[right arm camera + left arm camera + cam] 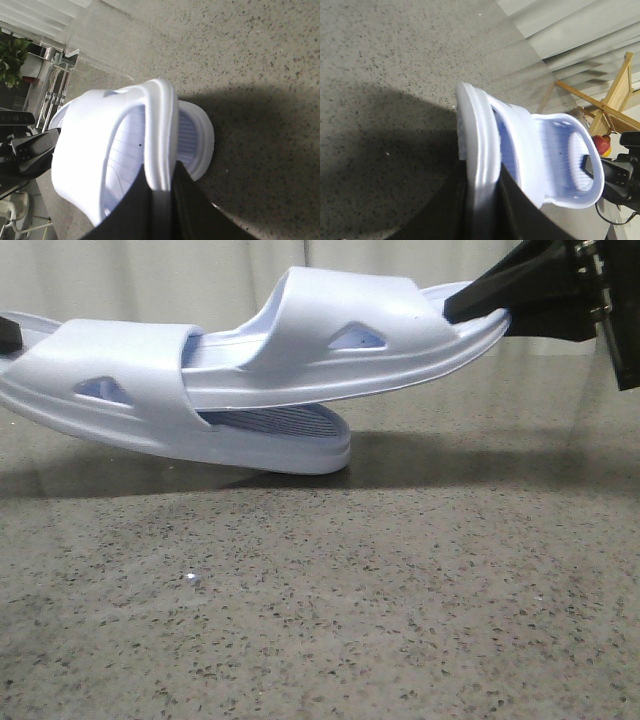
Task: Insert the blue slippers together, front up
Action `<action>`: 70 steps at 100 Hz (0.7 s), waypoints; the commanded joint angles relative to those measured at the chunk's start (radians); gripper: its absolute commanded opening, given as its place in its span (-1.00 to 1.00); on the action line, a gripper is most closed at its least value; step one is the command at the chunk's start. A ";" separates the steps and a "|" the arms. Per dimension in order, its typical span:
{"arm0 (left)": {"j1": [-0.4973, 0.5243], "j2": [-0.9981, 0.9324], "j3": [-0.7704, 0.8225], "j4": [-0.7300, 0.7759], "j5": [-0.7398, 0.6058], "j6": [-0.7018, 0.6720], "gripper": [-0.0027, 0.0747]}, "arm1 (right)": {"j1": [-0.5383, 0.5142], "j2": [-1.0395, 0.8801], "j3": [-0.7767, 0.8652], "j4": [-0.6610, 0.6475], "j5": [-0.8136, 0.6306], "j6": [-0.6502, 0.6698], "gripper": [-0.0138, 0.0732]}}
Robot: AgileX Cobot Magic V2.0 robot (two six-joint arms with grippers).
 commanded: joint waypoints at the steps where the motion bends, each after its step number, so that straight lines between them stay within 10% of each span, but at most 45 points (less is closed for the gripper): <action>1: -0.036 -0.001 -0.021 -0.096 0.194 0.020 -0.89 | 0.040 -0.006 -0.043 0.068 0.126 -0.030 -0.93; 46: -0.076 0.036 -0.024 -0.141 0.194 0.062 -0.89 | 0.050 0.036 -0.088 0.055 0.141 -0.030 -0.92; 70: -0.024 0.036 -0.024 -0.129 0.194 0.064 -0.89 | -0.035 0.036 -0.088 -0.013 0.221 -0.030 -0.43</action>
